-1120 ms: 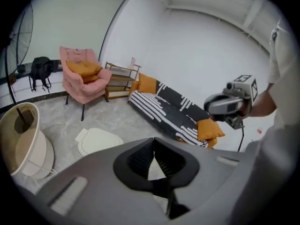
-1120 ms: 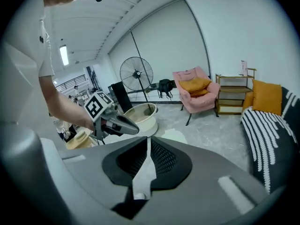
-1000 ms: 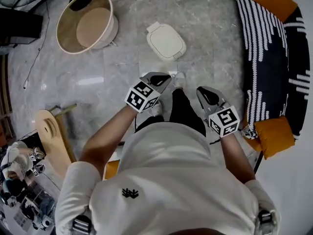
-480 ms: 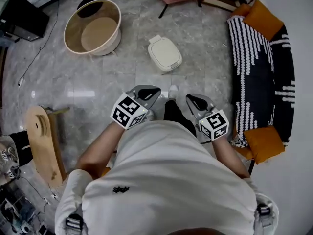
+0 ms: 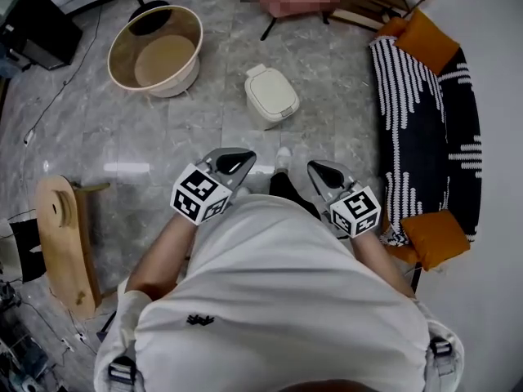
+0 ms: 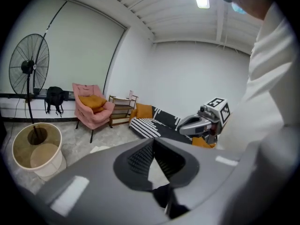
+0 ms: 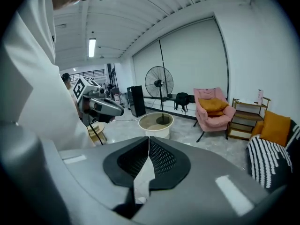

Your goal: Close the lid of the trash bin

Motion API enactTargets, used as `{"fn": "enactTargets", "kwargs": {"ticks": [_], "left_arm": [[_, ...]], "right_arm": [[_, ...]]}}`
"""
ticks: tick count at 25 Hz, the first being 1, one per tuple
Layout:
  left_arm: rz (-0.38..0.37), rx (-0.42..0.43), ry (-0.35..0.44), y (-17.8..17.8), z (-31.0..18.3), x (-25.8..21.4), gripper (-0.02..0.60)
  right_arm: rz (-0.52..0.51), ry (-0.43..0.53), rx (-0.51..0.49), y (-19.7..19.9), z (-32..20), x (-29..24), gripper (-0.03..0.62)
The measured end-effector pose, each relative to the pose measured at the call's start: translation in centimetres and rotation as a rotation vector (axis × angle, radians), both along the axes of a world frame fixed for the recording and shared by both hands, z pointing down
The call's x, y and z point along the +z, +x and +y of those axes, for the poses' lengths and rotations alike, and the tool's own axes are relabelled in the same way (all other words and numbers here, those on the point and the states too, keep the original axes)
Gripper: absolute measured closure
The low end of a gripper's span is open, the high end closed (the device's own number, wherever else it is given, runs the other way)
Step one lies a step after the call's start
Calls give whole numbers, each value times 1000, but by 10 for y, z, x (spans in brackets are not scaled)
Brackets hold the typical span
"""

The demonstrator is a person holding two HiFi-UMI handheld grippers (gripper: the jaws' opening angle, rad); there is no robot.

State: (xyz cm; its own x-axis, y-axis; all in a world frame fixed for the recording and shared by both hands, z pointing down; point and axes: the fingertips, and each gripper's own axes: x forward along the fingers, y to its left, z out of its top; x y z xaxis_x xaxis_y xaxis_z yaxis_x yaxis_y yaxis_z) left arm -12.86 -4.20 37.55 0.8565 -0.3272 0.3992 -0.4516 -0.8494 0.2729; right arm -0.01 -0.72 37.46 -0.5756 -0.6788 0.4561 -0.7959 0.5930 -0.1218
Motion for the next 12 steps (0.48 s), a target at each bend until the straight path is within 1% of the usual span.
{"fn": "enactTargets", "kwargs": {"ticks": [6, 12], "left_arm": [[14, 5, 15, -10, 3, -2, 524], [12, 20, 0, -11, 6, 5, 523]], "right_arm": [[3, 23, 2, -14, 5, -5, 591], [-2, 34, 14, -17, 8, -5, 592]]}}
